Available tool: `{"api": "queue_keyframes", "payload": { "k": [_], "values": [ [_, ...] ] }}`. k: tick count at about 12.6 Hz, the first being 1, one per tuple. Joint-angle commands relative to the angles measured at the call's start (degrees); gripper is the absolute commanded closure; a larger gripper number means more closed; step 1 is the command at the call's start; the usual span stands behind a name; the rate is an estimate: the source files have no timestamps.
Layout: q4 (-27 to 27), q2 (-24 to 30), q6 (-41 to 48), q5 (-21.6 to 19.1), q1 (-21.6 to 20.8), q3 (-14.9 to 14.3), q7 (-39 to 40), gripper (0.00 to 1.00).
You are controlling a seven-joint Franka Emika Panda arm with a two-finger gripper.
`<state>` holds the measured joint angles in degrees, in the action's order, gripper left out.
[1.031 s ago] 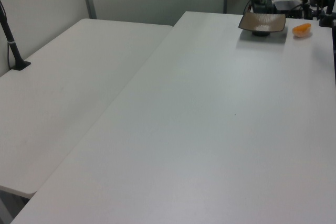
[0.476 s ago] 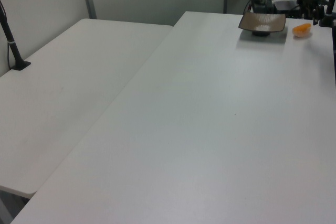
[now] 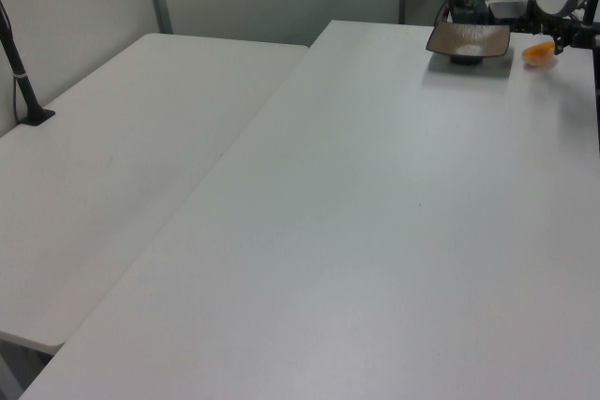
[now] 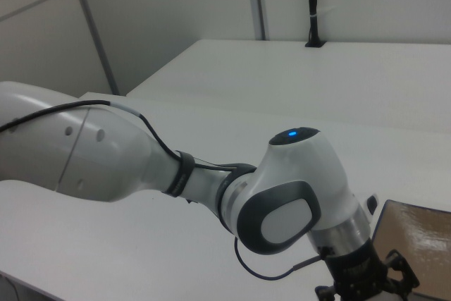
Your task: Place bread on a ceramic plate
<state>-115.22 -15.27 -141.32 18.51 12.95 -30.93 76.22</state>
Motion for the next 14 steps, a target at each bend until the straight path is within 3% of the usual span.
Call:
{"api": "queue_keyframes", "payload": {
  "k": [1,4,9,13,14],
  "values": [
    [2.45,-3.44,-3.52,0.74,1.02,-0.27,0.95,0.00],
    [4.30,-7.05,-4.76,0.56,1.20,-0.27,0.95,0.00],
    [4.04,-8.37,-7.29,0.83,2.43,-0.09,0.95,0.00],
    [3.77,-9.69,-9.06,0.91,2.52,-0.09,1.73,0.26],
    [3.68,-9.69,-10.02,0.83,2.87,-0.09,2.87,0.37]
  ]
}}
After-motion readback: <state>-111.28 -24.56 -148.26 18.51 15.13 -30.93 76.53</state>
